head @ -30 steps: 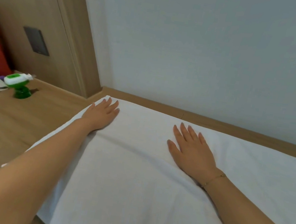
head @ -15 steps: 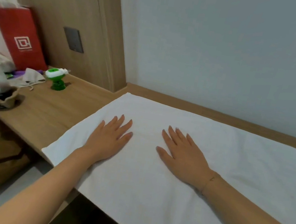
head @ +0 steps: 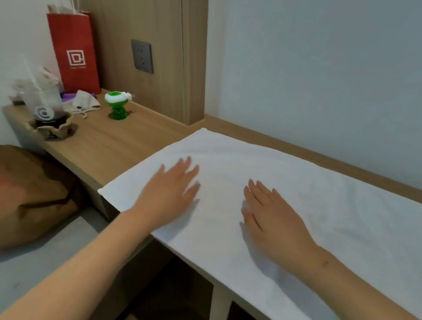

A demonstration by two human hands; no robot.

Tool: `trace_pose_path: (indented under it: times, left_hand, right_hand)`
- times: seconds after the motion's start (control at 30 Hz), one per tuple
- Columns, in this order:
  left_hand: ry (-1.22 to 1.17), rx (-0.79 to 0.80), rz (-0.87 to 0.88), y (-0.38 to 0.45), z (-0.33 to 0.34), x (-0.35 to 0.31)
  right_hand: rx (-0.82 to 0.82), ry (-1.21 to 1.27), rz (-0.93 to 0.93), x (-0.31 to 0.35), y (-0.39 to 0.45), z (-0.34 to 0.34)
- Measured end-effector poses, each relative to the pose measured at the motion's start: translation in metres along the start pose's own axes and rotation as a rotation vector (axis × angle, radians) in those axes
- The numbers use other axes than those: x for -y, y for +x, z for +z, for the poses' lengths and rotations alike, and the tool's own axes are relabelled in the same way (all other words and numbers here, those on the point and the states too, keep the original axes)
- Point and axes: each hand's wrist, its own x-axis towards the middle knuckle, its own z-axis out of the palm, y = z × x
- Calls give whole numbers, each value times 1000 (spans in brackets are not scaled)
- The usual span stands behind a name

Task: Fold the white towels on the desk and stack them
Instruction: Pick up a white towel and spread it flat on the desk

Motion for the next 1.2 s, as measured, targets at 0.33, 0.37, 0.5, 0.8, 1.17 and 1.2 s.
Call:
trace_pose_path:
  times: [0.33,0.37,0.5,0.8,1.17,1.2]
  left_hand:
    - [-108,134,195,-26,51,-133]
    - [-76,140,174,-27,54,-131]
    - [-47,147,151,-26,55,-118]
    - [32,105,105,-38,33,-158]
    - [-84,204,413,-66,76,-302]
    - [-82,203,415,-66,77,-301]
  right_hand:
    - [156,44,335,-43,-120,-5]
    - [144,42,334,-49,-130,-4]
    - [102,14,390,-79,-188,-8]
    - [86,18,569,-123,-281,-33]
    - [48,-19,764,-140,-324,-28]
    - [69,-30,784,-140,-330,-29]
